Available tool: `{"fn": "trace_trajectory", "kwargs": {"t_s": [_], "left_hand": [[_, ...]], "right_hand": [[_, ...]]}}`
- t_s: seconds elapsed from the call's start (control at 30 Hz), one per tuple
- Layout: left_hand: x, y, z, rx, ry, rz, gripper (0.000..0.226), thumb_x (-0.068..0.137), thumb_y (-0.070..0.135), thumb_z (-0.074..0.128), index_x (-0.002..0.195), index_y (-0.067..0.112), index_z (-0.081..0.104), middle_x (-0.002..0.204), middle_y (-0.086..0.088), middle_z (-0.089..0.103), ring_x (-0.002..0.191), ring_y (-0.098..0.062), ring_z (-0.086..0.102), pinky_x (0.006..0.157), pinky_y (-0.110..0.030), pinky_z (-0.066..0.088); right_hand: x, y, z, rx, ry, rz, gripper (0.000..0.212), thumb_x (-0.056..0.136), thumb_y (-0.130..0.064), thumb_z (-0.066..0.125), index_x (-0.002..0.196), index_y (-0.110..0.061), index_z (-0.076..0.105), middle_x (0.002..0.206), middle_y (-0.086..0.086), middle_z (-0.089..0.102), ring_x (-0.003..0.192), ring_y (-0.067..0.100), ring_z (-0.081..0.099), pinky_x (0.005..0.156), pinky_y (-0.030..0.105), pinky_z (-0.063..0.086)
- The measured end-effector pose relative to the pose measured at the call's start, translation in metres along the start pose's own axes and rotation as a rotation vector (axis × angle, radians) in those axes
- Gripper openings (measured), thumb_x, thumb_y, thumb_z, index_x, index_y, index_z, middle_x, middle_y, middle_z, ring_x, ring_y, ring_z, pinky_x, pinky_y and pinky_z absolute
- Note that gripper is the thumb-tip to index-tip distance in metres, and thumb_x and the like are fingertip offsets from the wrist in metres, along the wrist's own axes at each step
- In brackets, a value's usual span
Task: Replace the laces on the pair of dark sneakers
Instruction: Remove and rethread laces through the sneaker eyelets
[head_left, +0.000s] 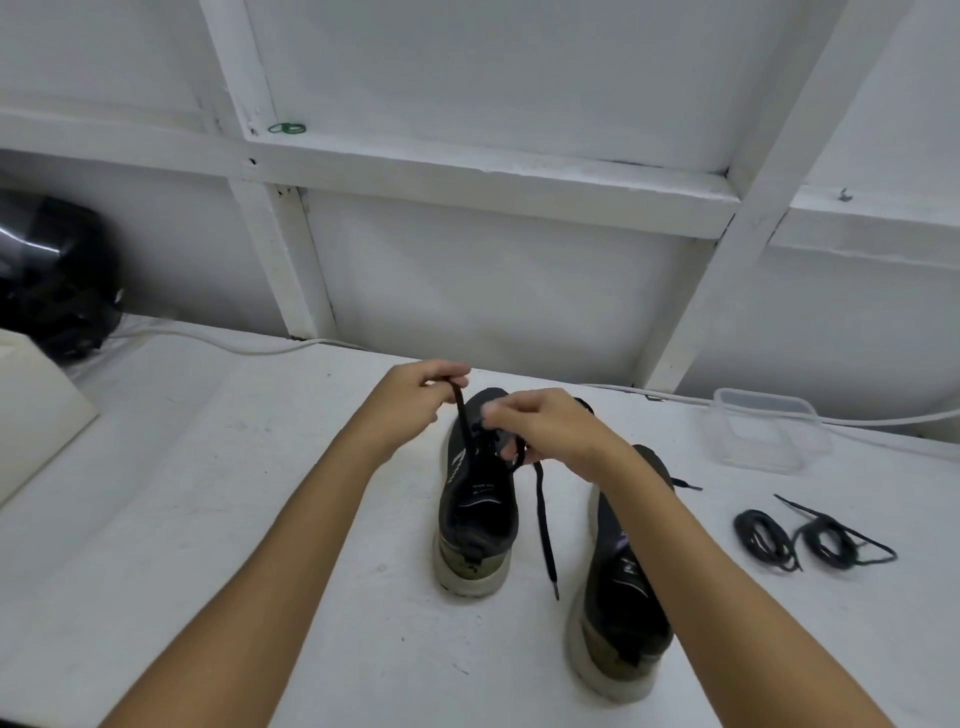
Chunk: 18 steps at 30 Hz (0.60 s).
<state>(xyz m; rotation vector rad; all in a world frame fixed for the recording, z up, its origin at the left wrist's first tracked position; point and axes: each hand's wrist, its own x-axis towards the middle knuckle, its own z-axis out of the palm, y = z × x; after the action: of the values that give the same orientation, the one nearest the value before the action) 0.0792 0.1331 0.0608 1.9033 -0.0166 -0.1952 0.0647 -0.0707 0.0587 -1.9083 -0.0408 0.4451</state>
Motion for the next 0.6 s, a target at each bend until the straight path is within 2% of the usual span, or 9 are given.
{"fn": "trace_trajectory", "kwargs": {"t_s": [0.07, 0.1, 0.23, 0.3, 0.37, 0.43, 0.5, 0.57, 0.6], "left_hand": [[0.008, 0.011, 0.002, 0.033, -0.038, 0.063, 0.038, 0.098, 0.01, 0.05, 0.109, 0.04, 0.07, 0.103, 0.025, 0.072, 0.091, 0.012, 0.064, 0.081, -0.018, 0.047], [0.011, 0.015, 0.003, 0.043, -0.056, 0.08, 0.038, 0.099, 0.01, 0.049, 0.11, 0.04, 0.07, 0.104, 0.026, 0.072, 0.094, 0.012, 0.063, 0.083, -0.016, 0.045], [0.016, 0.02, 0.006, 0.062, -0.103, 0.096, 0.036, 0.102, 0.012, 0.049, 0.113, 0.039, 0.069, 0.105, 0.026, 0.073, 0.101, 0.013, 0.061, 0.087, -0.017, 0.043], [0.015, 0.015, 0.006, 0.051, -0.116, 0.087, 0.035, 0.104, 0.016, 0.048, 0.126, 0.037, 0.064, 0.105, 0.024, 0.073, 0.101, 0.011, 0.063, 0.087, -0.022, 0.045], [0.012, 0.005, 0.006, 0.033, -0.154, 0.037, 0.041, 0.104, 0.021, 0.048, 0.141, 0.039, 0.051, 0.105, 0.02, 0.074, 0.101, 0.009, 0.066, 0.088, -0.028, 0.048], [0.006, -0.007, 0.006, 0.059, -0.233, -0.016, 0.05, 0.102, 0.022, 0.049, 0.146, 0.042, 0.039, 0.098, 0.017, 0.074, 0.097, 0.009, 0.066, 0.083, -0.028, 0.047], [0.001, -0.019, 0.008, 0.088, -0.312, -0.038, 0.053, 0.1, 0.014, 0.053, 0.144, 0.041, 0.04, 0.097, 0.017, 0.074, 0.093, 0.011, 0.065, 0.077, -0.02, 0.047], [-0.004, -0.03, 0.009, 0.081, -0.329, -0.037, 0.049, 0.097, 0.005, 0.057, 0.138, 0.032, 0.052, 0.1, 0.014, 0.075, 0.092, 0.011, 0.065, 0.072, -0.005, 0.044], [-0.006, -0.032, 0.011, 0.075, -0.318, -0.031, 0.043, 0.097, 0.007, 0.06, 0.134, 0.029, 0.058, 0.104, 0.013, 0.074, 0.094, 0.01, 0.065, 0.073, -0.004, 0.043]], "right_hand": [[0.004, -0.006, 0.006, -0.218, -0.066, -0.04, 0.021, 0.093, -0.046, 0.067, 0.091, -0.027, 0.076, 0.064, -0.011, 0.069, 0.056, 0.004, 0.063, 0.05, 0.013, 0.045], [0.006, -0.008, 0.009, -0.258, -0.077, -0.055, 0.022, 0.095, -0.045, 0.064, 0.091, -0.026, 0.074, 0.062, -0.01, 0.068, 0.053, 0.003, 0.059, 0.047, 0.013, 0.042], [0.009, -0.012, 0.012, -0.178, -0.079, -0.061, 0.025, 0.099, -0.039, 0.059, 0.1, -0.016, 0.067, 0.096, 0.002, 0.078, 0.058, 0.011, 0.054, 0.054, 0.02, 0.04], [0.008, -0.011, 0.011, -0.137, -0.089, -0.063, 0.023, 0.102, -0.032, 0.055, 0.106, -0.012, 0.066, 0.097, -0.001, 0.079, 0.061, 0.012, 0.052, 0.062, 0.025, 0.044], [0.007, -0.007, 0.009, -0.076, -0.085, -0.063, 0.024, 0.104, -0.023, 0.051, 0.111, -0.003, 0.063, 0.096, -0.001, 0.079, 0.065, 0.012, 0.053, 0.07, 0.03, 0.046], [0.005, -0.005, 0.006, -0.02, -0.096, -0.066, 0.023, 0.106, -0.018, 0.05, 0.11, 0.002, 0.06, 0.098, 0.001, 0.078, 0.069, 0.012, 0.054, 0.069, 0.027, 0.046], [0.004, -0.004, 0.003, 0.054, -0.107, -0.077, 0.015, 0.107, -0.016, 0.049, 0.103, -0.005, 0.06, 0.099, 0.004, 0.075, 0.068, 0.011, 0.054, 0.061, 0.021, 0.044], [0.003, -0.003, 0.001, 0.114, -0.099, -0.075, 0.016, 0.107, -0.015, 0.048, 0.094, -0.013, 0.057, 0.098, 0.0, 0.075, 0.064, 0.008, 0.054, 0.058, 0.019, 0.042], [0.002, -0.002, 0.0, 0.131, -0.097, -0.069, 0.017, 0.107, -0.015, 0.048, 0.092, -0.015, 0.055, 0.096, -0.002, 0.075, 0.064, 0.007, 0.054, 0.058, 0.019, 0.042]]}}
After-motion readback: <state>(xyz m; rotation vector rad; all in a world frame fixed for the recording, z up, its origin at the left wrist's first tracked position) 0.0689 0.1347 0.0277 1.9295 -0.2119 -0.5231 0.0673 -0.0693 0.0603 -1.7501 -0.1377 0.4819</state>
